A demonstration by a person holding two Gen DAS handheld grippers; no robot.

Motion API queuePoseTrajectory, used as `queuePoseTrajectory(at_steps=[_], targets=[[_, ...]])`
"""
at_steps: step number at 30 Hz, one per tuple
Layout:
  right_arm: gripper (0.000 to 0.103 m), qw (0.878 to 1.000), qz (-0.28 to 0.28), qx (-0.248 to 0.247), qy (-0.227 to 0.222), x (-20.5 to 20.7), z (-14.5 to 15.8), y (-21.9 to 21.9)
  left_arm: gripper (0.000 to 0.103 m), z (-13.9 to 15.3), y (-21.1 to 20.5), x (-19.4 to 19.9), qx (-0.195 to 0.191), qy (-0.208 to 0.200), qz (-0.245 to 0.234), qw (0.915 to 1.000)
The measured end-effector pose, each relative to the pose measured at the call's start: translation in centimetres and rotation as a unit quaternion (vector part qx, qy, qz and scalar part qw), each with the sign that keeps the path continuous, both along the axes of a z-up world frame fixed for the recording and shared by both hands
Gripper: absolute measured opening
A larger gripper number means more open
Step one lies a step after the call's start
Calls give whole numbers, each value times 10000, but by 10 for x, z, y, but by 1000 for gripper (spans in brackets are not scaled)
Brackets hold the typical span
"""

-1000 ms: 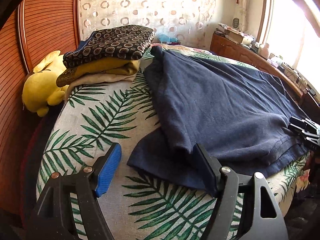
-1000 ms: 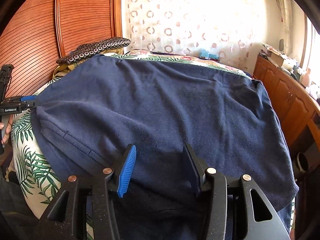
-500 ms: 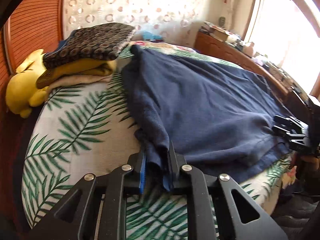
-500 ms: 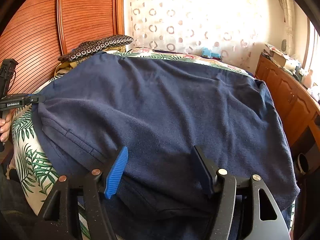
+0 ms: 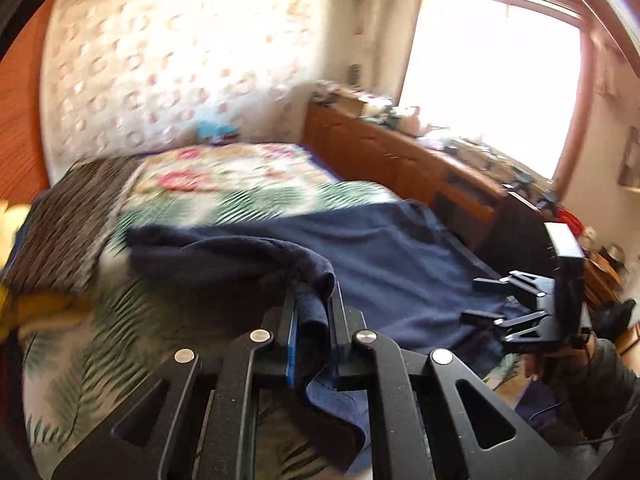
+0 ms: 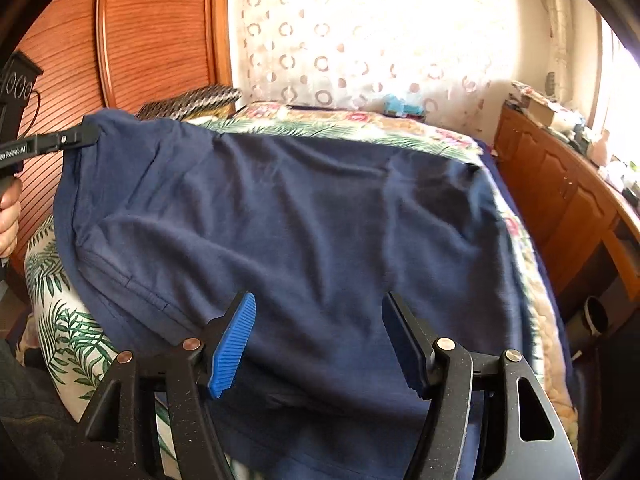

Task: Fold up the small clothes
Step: 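Close the left gripper on the shirt's side and lift it, then fold the held side over toward the shirt's center and open the left gripper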

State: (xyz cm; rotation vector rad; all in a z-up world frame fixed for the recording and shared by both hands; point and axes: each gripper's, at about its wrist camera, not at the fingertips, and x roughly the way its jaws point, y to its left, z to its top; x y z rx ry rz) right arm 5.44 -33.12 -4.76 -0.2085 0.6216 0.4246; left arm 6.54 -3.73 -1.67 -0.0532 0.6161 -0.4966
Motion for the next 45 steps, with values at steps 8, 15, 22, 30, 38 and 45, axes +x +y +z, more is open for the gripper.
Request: queuePoseTrajectory(at_steps=[8,15,22,30,38,45], targets=[[68,9995,-254,159,-125,-10,14,-27,12,30,-72,9,-25,-351,-791,9962],[68,9995,-200,211,-84,-11,9,-25,46,14,-79,13,131,-113,-812,9965],[68,9997,-55,234,-62,5,8,-19,80,3,-61,11,354,-174,-425,9983],[68,9993,355,138,68,22,6,8,80,-15,-28,14,318,30,118,9994],[68,9966,735,-18,366,44,-3,35,80,-20,-6,17,400,28,448,9982],[60,9946,822,-182,607,66,-8,43,80,-27,2,16,426,40,566,9975]])
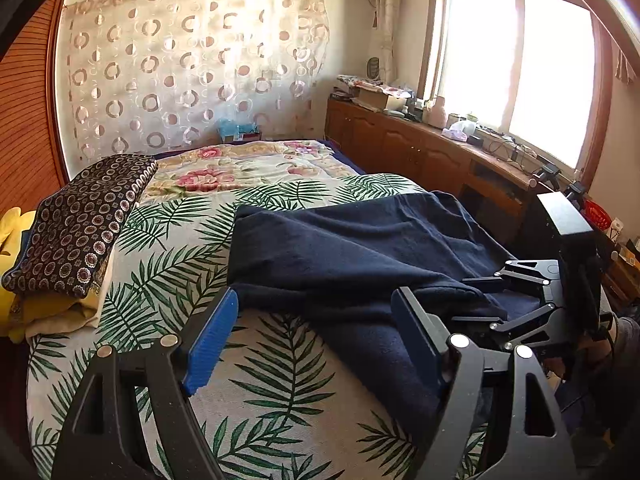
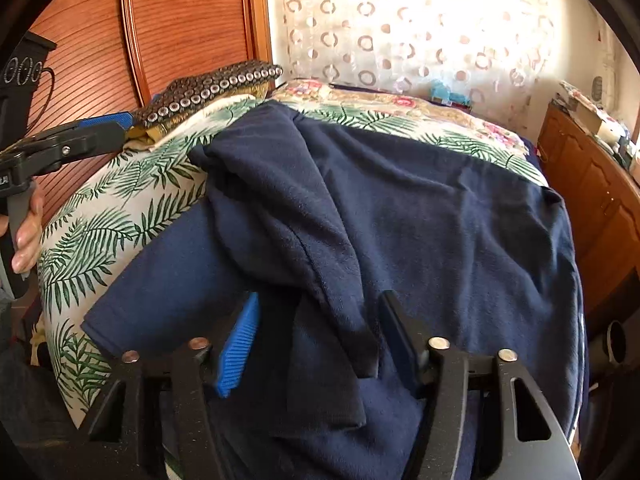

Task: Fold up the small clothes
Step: 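Close the right gripper on the opposite side of the navy shirt, then lift the held side with the right gripper and fold it over the center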

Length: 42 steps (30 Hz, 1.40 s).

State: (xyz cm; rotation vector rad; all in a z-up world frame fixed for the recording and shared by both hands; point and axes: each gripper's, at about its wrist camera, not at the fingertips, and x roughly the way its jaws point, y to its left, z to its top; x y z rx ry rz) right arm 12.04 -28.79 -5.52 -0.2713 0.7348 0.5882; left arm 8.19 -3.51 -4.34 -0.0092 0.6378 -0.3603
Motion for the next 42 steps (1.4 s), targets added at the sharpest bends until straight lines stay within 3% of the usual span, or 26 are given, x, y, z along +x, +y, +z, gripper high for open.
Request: queuePoseTrajectory(at_steps=[5,6,7,13,20,24,30,35,39,41,42], targets=[[41,9999,36,-68,126,11,-3,0,80,-5,4,-1,9,37,56,10000],[32,9999,76,-52,130,10,-3,1,80,-6,4,-2,14,45,57,10000],[17,9998,141,-30,118,8,-3,4,80,-7,4,-2,18,54,56,10000],[11,9986,296,174,-395,-11,17,-2,80,-9,3,-1,3,92,74,9999],[11,9935,-11,619,-952,-37,67,-42,80,-6,3,-2,-14,22,68,10000],[11,9912,-384,534,-1145,-50,81,-78,80,-4,1,-2,-19,-7,20,10000],[11,9913,-1107,246,-664,-50,53,-131,80,-4,-6,0,-10,-18,-60,10000],[11,9917,-1269,47,-190,-45,20,-140,80,-4,-11,1,6,-29,-99,9999],[21,9911,-1299,-22,-277,-47,27,-131,80,-3,-14,0,27,-37,-130,9999],[35,9905,-1327,-50,-365,-47,33,-131,80,-2,-17,-1,39,-42,-144,9999],[47,9895,-1376,-88,-427,-46,33,-128,80,-2,-18,-2,43,-49,-151,9999]])
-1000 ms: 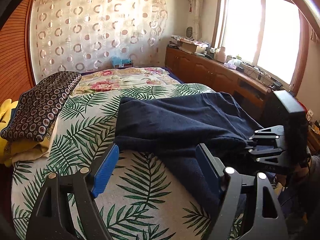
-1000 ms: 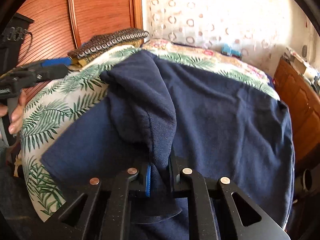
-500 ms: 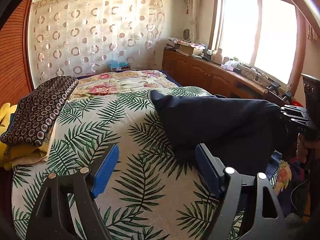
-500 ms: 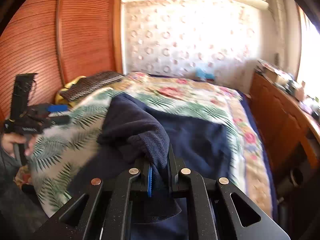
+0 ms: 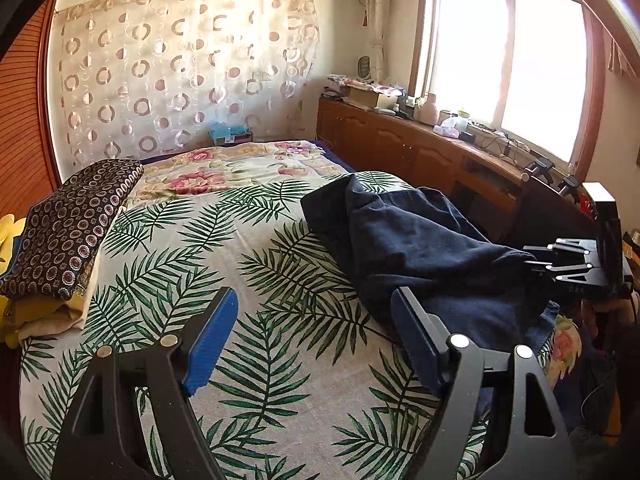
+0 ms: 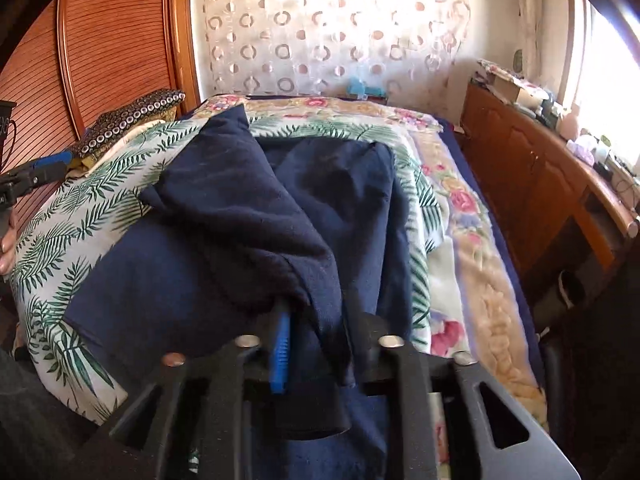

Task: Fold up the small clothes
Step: 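Lift the held side with the right gripper and fold it over the center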

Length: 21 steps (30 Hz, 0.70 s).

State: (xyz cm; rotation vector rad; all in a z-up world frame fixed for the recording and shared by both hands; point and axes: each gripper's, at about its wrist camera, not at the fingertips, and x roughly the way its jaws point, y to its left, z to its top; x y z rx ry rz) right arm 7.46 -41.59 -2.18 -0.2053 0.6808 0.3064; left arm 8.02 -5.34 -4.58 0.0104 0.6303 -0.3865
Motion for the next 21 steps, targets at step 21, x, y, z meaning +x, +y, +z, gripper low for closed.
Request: queuePoseTrajectory(at_steps=[21], targets=[[53,9885,1509,55,14,40,0,124,80,-4,8,-5,-87,1,139,9999]])
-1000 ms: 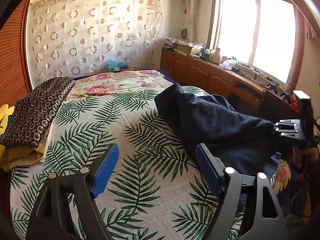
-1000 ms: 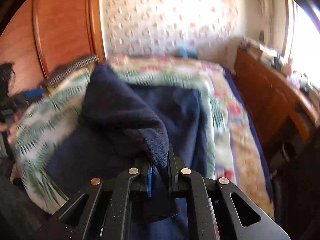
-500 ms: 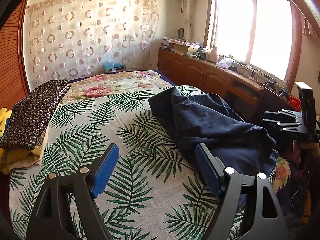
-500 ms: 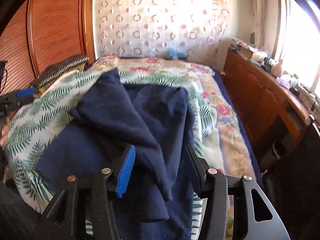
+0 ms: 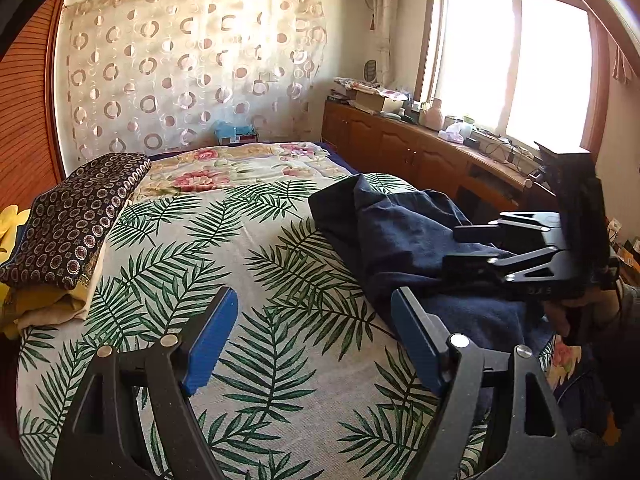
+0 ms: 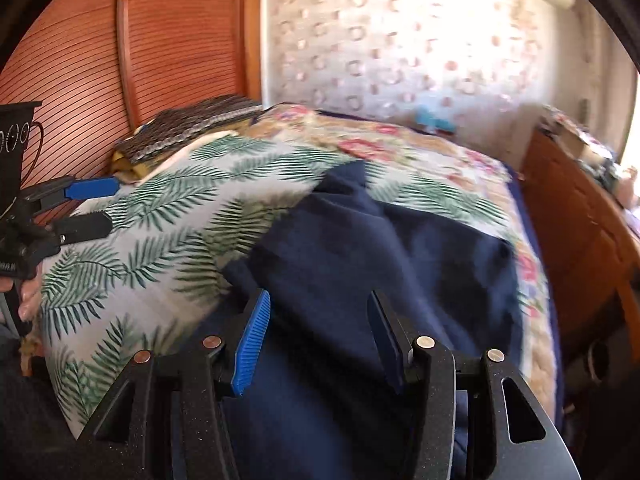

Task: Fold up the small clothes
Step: 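Lift the held side with the right gripper and fold it over the center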

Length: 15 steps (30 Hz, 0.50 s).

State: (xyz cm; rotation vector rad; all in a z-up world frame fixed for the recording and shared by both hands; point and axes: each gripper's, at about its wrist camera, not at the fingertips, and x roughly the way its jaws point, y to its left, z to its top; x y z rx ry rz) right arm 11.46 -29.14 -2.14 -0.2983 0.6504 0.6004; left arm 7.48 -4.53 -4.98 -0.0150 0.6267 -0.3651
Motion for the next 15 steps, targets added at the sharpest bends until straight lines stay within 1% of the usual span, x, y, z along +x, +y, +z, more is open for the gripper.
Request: queuePoseTrajectory(at_steps=[2,6,10,14,15], targets=[[53,9998,150,-65,151,14,-5,12,80,-1,2,0,-17,13,14,10000],[53,9974,400,-416,426,37,-21,36,80,-4,4,-1,-43,51,24,10000],[53,9941,417,-765,639,62,-29,49,80,-6,5,-1,-60,85,22,9999],[54,9945,453,-557,767,73,-26,46,80,-7,3,-2,-74,112,9,9999],[54,9946,468,-532,762,72,-30,50,80,-7,3,-2,-80,117,4,9999]])
